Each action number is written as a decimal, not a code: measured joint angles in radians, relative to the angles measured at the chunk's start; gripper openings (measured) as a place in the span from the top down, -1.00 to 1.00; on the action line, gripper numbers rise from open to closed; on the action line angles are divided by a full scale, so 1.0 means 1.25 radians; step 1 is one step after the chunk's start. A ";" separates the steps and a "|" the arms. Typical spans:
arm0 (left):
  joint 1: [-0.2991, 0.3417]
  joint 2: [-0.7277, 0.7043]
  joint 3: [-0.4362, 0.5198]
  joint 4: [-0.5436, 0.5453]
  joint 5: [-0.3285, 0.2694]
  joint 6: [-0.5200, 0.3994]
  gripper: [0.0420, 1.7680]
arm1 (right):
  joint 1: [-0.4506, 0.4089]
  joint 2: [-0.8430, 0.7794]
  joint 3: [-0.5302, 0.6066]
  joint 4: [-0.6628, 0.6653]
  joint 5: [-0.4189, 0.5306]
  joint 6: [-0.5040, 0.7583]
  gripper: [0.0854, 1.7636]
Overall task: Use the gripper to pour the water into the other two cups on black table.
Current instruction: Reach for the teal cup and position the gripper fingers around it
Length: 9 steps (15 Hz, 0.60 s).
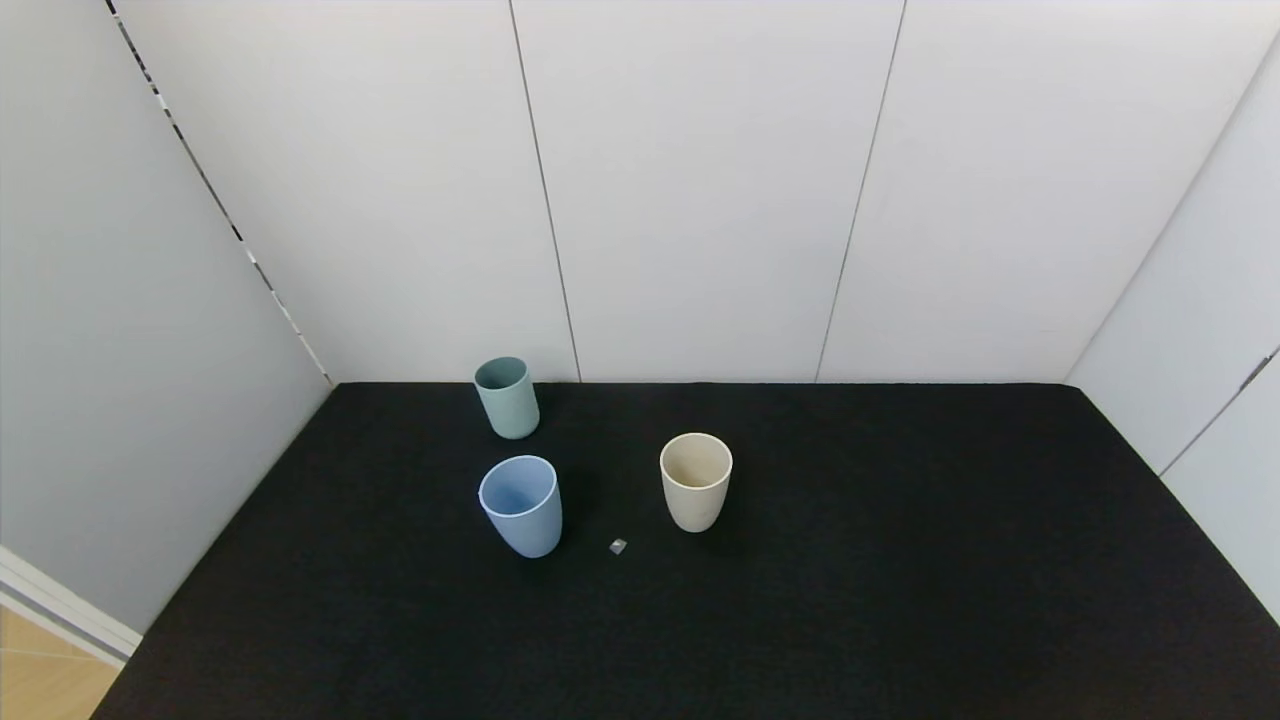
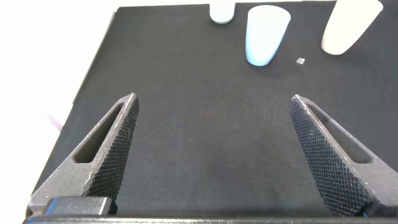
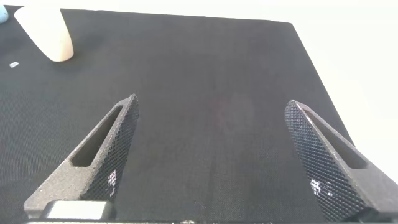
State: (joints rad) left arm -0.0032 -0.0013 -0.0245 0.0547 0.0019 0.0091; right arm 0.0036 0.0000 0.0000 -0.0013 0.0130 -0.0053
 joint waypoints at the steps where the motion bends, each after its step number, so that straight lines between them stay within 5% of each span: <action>1: 0.000 0.000 0.000 -0.001 -0.001 0.006 -0.94 | 0.000 0.000 0.000 0.000 0.000 0.000 -0.94; 9: -0.005 0.095 -0.222 0.069 -0.047 0.007 -0.94 | 0.000 0.000 0.000 0.000 0.000 0.000 -0.94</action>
State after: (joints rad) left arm -0.0089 0.1179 -0.3015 0.1404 -0.0566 0.0183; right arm 0.0032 0.0000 0.0000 -0.0013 0.0130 -0.0057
